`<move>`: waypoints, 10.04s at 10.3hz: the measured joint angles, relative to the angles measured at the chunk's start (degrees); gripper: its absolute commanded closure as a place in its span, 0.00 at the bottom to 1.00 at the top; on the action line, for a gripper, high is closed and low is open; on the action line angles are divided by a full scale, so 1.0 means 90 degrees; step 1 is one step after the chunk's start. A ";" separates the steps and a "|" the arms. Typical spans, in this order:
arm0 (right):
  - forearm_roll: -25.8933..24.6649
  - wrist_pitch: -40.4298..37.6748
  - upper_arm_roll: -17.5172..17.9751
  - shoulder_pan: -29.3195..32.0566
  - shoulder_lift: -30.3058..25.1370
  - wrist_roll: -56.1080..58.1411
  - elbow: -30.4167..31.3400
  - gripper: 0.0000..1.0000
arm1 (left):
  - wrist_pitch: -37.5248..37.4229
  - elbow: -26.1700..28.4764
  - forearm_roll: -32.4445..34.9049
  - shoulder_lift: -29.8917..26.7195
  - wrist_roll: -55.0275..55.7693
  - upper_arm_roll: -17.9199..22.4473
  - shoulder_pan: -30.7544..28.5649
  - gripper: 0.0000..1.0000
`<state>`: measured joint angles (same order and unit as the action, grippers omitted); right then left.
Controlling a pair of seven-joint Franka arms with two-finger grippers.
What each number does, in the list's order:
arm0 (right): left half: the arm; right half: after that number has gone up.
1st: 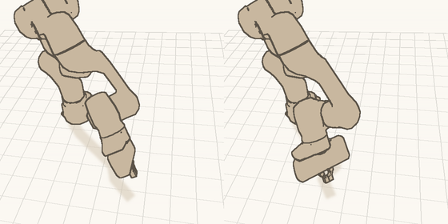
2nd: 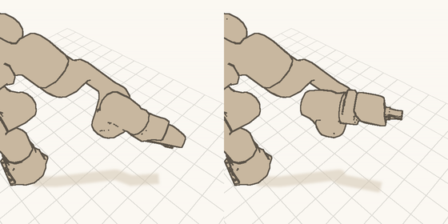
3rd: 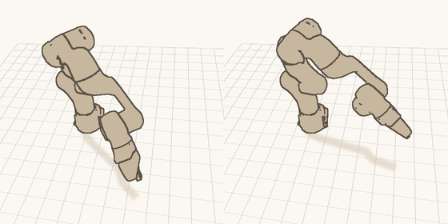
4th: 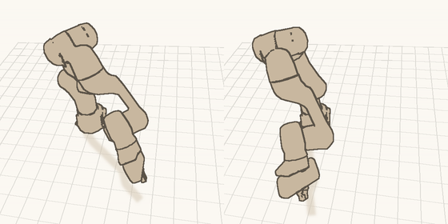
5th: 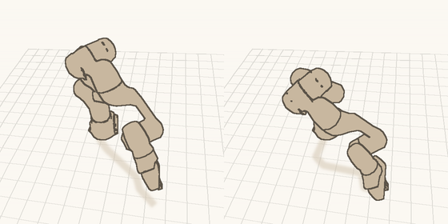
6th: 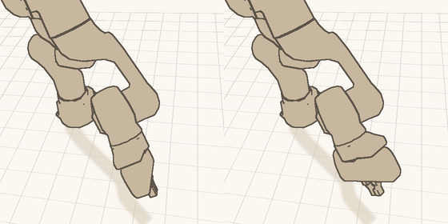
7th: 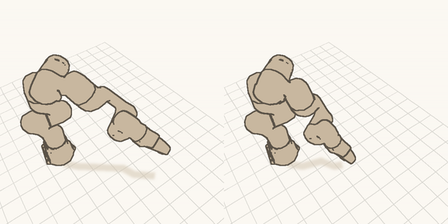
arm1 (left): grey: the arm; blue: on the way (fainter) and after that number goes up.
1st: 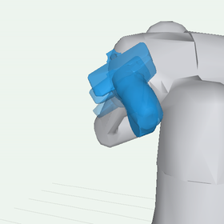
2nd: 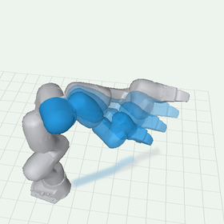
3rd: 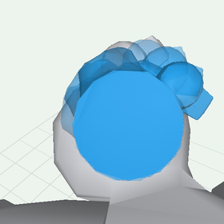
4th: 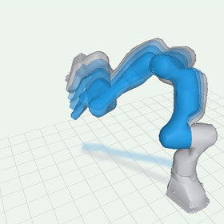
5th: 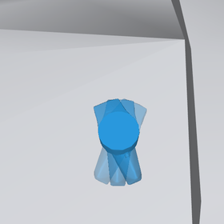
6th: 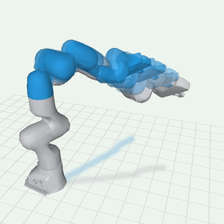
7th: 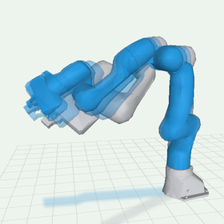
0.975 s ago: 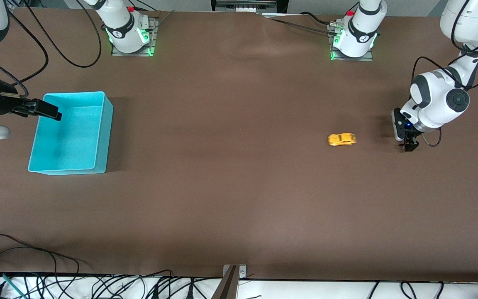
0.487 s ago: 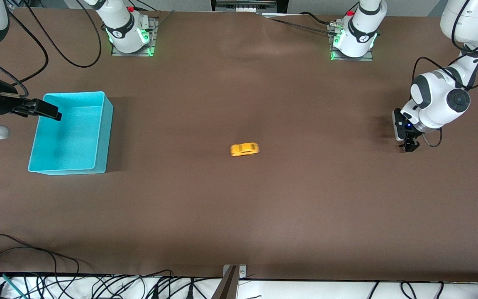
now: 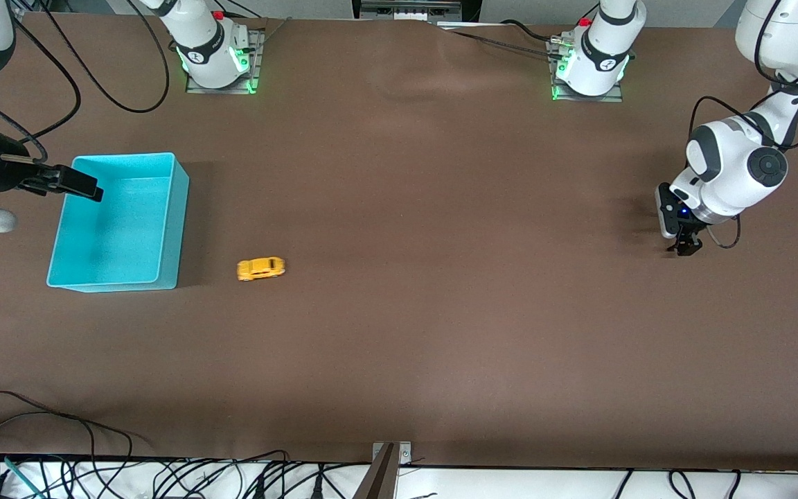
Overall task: Wind up and store yellow beetle car
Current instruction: 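Release the car with the left gripper, letting it roll toward the bin, then grasp the yellow car beside the bin with the right gripper while the left gripper withdraws, then lift the car into the cyan bin and open the right gripper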
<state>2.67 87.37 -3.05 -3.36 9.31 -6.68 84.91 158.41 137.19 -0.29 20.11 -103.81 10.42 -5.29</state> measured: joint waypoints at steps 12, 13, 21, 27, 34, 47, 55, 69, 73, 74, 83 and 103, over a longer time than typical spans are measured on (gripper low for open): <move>0.0474 0.0560 0.0091 -0.0302 0.0453 0.0474 0.0044 0.00 | -0.3156 -0.1941 -0.0060 -0.2308 0.0112 -0.0009 0.0405 0.00; 0.0474 0.0788 0.0107 -0.0409 0.0692 0.0902 0.0053 0.00 | -0.3574 -0.2354 -0.0064 -0.2325 0.0338 -0.0010 0.0483 0.00; 0.0479 0.2825 0.0077 -0.0406 0.2664 0.8109 0.0093 0.00 | -0.7550 -0.5054 0.0053 -0.2354 0.3155 -0.0094 0.0556 0.00; 0.0488 0.3366 0.0049 -0.0357 0.3176 1.0975 0.0157 0.00 | -0.8608 -0.5499 0.0083 -0.2337 0.6764 -0.0692 0.0657 0.00; 0.0490 0.4383 0.0094 -0.0150 0.2924 1.1348 0.1387 0.00 | -0.8916 -0.5696 0.0082 -0.2309 1.0220 -0.1468 0.0660 0.00; 0.0493 0.5799 0.0234 -0.0157 0.2556 1.1348 0.2648 0.78 | -0.8011 -0.5210 -0.0170 -0.2405 1.1780 -0.1498 0.0630 0.00; 0.0674 0.5857 0.0366 -0.0160 0.2296 1.0880 0.2694 1.00 | -0.8083 -0.5210 -0.0170 -0.2351 1.1856 -0.1484 0.0441 0.00; -0.0391 0.5613 -0.1368 -0.0211 -0.1031 0.9541 0.5651 1.00 | -0.8128 -0.5210 -0.0170 -0.2347 1.1858 -0.1538 0.0447 0.00; -0.0391 0.7350 -0.2104 -0.0202 -0.0935 0.9791 0.7112 1.00 | -0.8128 -0.5210 -0.0170 -0.2347 1.1858 -0.1548 0.0452 0.00; -0.0390 0.7394 -0.2190 -0.0201 -0.0901 0.9791 0.7207 1.00 | -0.8128 -0.5210 -0.0170 -0.2347 1.1858 -0.1550 0.0452 0.00; -0.0380 0.7561 -0.2470 -0.0202 -0.0475 0.9791 0.7358 0.47 | -0.8128 -0.5210 -0.0170 -0.2347 1.1858 -0.1556 0.0451 0.00; -0.0256 0.2626 -0.1465 -0.0458 -0.1084 0.4636 0.3133 0.00 | -0.8128 -0.5210 -0.0170 -0.2347 1.1858 -0.1552 0.0434 0.00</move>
<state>0.37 111.00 -16.24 -7.48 -0.44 35.04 113.10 85.26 90.30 -1.82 -1.02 2.91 -3.55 -1.38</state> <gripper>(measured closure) 0.000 0.000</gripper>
